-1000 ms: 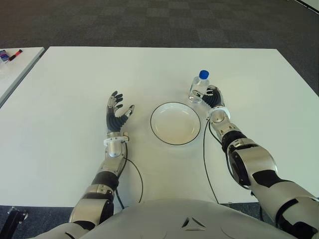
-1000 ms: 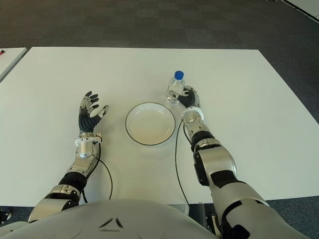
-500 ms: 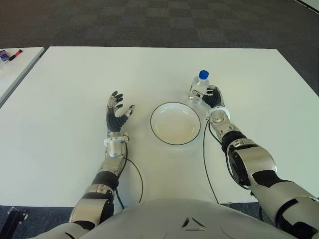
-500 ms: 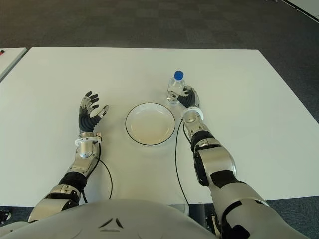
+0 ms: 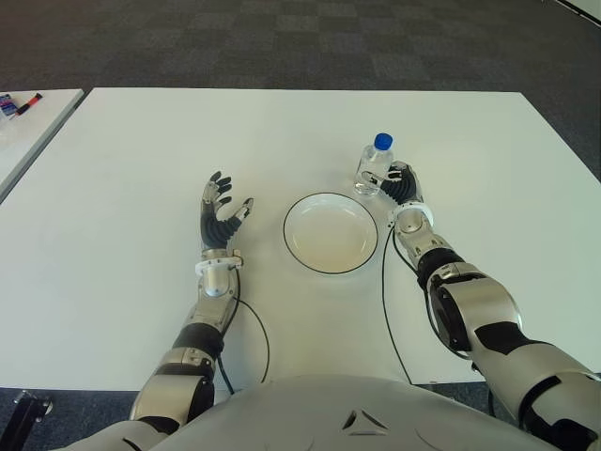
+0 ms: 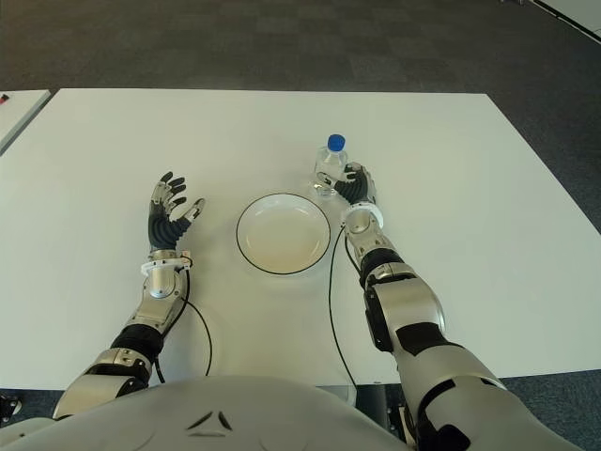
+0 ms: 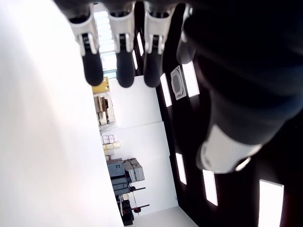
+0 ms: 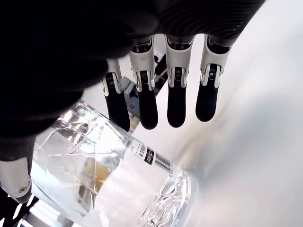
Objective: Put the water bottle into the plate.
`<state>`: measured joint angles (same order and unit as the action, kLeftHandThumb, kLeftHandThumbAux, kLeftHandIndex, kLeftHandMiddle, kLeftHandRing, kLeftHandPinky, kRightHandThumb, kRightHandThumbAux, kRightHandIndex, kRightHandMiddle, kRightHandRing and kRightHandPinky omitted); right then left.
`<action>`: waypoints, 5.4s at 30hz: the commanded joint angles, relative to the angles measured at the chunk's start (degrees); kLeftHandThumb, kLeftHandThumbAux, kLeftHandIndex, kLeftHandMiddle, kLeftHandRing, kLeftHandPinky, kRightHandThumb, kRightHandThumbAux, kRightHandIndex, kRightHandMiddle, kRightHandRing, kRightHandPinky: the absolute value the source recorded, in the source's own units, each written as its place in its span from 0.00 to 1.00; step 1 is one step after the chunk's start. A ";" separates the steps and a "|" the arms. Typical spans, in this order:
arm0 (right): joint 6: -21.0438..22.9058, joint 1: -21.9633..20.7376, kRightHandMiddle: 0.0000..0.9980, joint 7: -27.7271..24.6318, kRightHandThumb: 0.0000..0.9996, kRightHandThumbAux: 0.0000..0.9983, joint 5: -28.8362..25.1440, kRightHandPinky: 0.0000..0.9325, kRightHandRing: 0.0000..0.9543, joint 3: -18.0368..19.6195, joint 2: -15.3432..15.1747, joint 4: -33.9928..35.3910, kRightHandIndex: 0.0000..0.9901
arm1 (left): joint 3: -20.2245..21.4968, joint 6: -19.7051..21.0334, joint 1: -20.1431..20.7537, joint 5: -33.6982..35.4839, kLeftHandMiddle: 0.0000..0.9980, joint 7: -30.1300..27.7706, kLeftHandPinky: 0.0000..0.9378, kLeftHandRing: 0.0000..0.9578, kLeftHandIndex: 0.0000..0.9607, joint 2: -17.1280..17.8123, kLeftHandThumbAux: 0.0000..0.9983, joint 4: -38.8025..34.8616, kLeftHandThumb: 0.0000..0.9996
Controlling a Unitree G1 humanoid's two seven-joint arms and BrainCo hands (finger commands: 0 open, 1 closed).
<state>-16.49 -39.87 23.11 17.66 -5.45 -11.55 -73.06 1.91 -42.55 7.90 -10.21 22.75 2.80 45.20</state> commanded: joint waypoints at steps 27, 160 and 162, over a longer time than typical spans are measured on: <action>-2.21 0.99 0.44 4.34 0.83 0.68 -0.11 0.48 0.45 0.22 0.89 -0.28 0.47 | -0.17 -0.10 -1.54 -0.38 0.22 -0.41 0.28 0.23 0.14 0.30 0.80 1.35 0.23; -4.39 -1.00 0.00 -3.52 0.55 0.38 1.00 0.15 0.01 -1.27 1.70 -1.35 0.00 | 0.04 -0.09 -0.82 0.48 0.19 -0.85 0.26 0.21 0.12 0.36 0.79 3.04 0.25; -4.70 -1.16 0.00 -3.51 0.56 0.38 1.02 0.15 0.01 -1.32 1.80 -1.35 0.00 | -0.04 0.16 -0.86 0.21 0.19 -0.57 0.27 0.22 0.12 0.40 0.79 2.89 0.25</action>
<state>-20.49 -39.98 19.51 18.29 -6.40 -10.28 -73.88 1.84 -42.91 8.47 -9.57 22.59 3.09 46.20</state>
